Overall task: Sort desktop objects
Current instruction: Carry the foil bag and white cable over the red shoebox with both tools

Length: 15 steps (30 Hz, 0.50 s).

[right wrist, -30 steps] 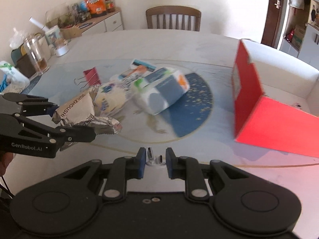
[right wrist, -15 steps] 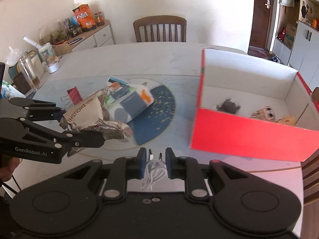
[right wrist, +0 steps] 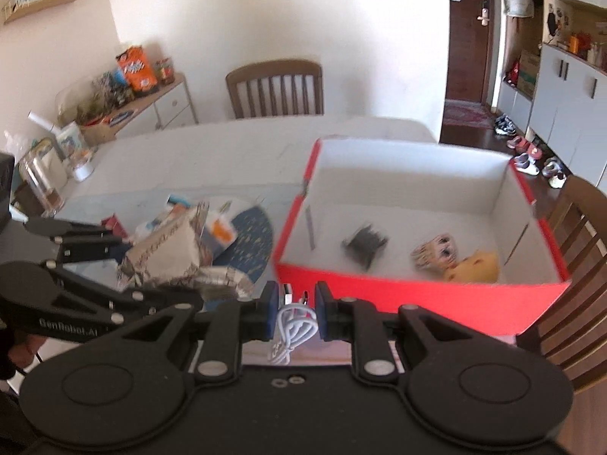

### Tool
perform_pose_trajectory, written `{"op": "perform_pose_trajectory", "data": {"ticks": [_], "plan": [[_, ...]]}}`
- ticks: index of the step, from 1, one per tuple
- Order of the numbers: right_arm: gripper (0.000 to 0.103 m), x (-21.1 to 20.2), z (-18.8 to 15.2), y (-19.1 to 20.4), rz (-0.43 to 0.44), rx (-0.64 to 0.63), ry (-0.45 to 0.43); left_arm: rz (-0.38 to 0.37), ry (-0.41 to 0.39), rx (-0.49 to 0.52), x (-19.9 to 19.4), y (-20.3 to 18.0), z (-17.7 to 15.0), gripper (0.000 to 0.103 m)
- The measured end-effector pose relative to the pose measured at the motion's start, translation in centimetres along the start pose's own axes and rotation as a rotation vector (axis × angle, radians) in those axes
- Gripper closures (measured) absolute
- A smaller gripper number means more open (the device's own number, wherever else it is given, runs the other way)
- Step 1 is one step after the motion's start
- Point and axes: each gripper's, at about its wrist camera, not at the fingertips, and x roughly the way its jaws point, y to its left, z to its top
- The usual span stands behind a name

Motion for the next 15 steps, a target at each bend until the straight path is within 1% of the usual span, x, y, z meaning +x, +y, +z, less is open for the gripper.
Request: {"op": "perform_pose_trajectory", "data": {"ticks": [9,15], "plan": [[0.084,-1.0,2.8,-4.0,-0.031,0.01,-0.088,-0.005,-0.014,0.035,1.6,-2.2,3.0,0.045],[0.084,-0.6,4.2,-5.7,-0.047,-0.015,-0.119,-0.005,-0.002,0.04,3.4,-3.2,5.2,0.045]]}}
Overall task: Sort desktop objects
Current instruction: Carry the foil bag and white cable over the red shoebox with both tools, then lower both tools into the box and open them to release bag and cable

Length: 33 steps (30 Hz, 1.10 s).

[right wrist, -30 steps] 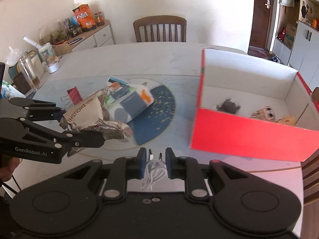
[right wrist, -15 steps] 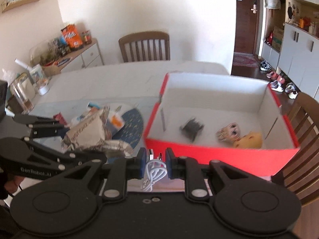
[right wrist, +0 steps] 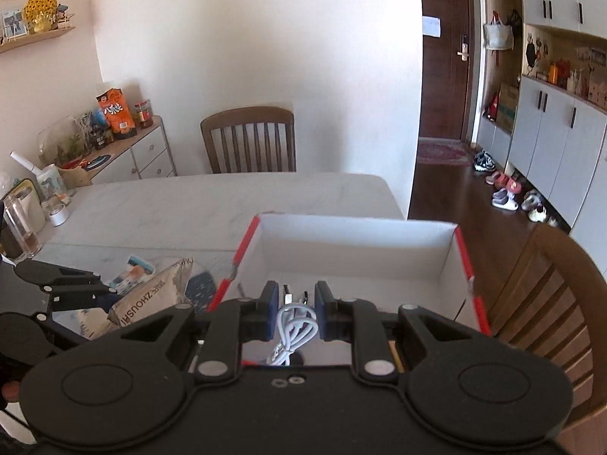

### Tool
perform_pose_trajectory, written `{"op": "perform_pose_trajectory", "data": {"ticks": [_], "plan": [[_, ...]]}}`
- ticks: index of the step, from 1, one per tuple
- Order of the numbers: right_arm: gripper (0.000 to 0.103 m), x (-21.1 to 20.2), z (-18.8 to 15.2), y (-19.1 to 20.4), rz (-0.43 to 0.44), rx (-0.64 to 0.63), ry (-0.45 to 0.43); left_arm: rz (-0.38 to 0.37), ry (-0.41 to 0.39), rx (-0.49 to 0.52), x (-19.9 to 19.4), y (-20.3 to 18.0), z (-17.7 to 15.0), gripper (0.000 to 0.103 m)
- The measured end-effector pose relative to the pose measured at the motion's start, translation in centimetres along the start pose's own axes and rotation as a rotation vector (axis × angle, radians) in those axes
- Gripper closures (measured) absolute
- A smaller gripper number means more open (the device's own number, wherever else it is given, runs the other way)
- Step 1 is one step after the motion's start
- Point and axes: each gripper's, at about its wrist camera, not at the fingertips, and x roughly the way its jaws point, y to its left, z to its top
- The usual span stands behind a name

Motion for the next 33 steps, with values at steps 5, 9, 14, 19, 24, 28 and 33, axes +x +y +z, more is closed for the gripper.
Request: {"op": "perform_pose_trajectory", "data": {"ticks": [5,9,14,19,24,28,33], "plan": [[0.084,1.3,0.4,-1.6,-0.012,-0.009,0.008,0.004,0.021,0.025,1.9,-0.8,1.8,0.045],[0.084,2.4,0.3,-2.5,-0.018,-0.005,0.024,0.007,0.042,0.045,3.7,-1.0,3.2,0.045],[0.084,3.7,-0.2,-3.4,-0.025,0.0,0.046,0.022,0.082,0.056,5.9,-0.4,4.6,0.045],[0.084,5.0,-0.6,-4.1,-0.026,0.008,0.078,0.02,0.138,0.048,8.4,0.0,5.4,0.045],[0.084,6.4,-1.5,-4.9,-0.028,0.026,0.124,0.016,0.205,0.075,11.0,-0.6,5.8,0.045],[0.084,7.3,-2.3,-5.5,-0.03,0.048,0.161,0.019,0.267,0.102,12.9,-1.1,6.0,0.045],[0.084,8.3,-3.3,-6.3,-0.028,0.079,0.206,0.023,0.323,0.121,14.5,-0.7,6.2,0.044]]}}
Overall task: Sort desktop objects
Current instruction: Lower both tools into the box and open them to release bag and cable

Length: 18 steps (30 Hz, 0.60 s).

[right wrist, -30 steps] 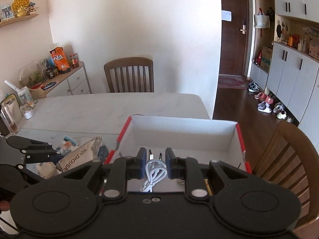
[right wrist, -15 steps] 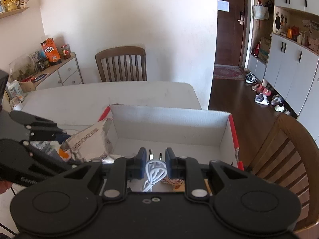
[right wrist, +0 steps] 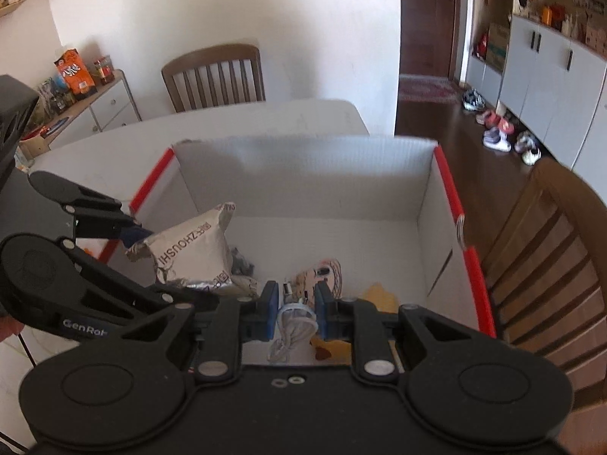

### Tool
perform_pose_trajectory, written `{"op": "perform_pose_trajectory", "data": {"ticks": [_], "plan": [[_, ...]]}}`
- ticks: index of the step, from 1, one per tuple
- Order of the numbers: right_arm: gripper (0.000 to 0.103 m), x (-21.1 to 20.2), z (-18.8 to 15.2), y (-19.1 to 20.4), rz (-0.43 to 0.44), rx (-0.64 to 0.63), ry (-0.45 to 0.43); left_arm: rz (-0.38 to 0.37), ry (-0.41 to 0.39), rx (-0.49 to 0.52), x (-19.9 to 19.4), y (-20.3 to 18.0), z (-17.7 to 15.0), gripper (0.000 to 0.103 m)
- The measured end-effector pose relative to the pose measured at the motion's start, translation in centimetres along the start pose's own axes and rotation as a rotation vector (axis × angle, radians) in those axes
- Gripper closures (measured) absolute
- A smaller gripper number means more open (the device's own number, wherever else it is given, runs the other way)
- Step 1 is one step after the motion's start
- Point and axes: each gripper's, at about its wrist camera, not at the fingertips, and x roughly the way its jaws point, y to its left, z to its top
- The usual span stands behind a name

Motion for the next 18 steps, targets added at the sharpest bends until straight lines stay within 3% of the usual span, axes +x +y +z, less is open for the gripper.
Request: {"op": "perform_pose_trajectory", "data": {"ticks": [18], "plan": [[0.084,2.5,-0.2,-1.2,-0.013,0.02,0.066,-0.005,0.084,-0.006,1.7,-0.1,0.1,0.044]]}}
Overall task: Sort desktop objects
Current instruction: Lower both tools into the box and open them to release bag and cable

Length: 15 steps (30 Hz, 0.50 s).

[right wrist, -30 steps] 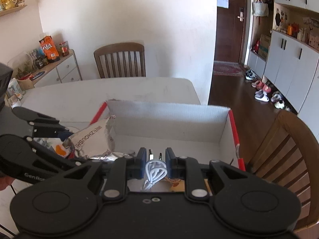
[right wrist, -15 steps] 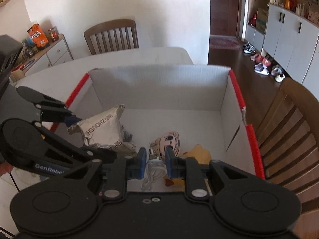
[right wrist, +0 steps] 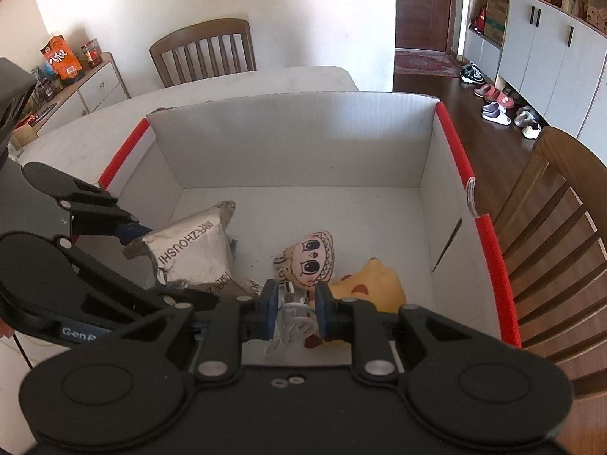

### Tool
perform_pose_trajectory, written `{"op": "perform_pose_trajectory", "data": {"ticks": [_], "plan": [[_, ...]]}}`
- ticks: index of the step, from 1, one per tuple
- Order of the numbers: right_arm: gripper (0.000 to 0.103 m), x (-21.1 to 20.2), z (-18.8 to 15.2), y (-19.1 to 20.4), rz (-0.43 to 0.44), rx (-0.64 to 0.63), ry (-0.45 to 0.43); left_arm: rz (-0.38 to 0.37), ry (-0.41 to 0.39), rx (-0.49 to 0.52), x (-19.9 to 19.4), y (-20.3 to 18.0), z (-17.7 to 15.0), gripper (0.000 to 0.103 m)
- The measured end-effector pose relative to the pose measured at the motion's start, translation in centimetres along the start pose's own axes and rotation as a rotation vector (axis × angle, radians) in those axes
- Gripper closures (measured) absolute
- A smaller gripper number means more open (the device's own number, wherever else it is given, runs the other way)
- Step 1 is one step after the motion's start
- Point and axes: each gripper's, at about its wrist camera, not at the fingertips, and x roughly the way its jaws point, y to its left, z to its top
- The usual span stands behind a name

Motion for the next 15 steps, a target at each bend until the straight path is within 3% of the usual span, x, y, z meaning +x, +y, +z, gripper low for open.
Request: {"op": "perform_pose_trajectory", "data": {"ticks": [6,15], "plan": [[0.082,0.77,0.4,-0.38,-0.024,0.012,0.012,0.022,0.012,0.0,0.28,-0.23,-0.01,0.043],[0.07,0.67,0.47,-0.94,-0.005,0.033,0.013,0.015,-0.012,-0.019,0.23,-0.43,0.22,0.034]]}}
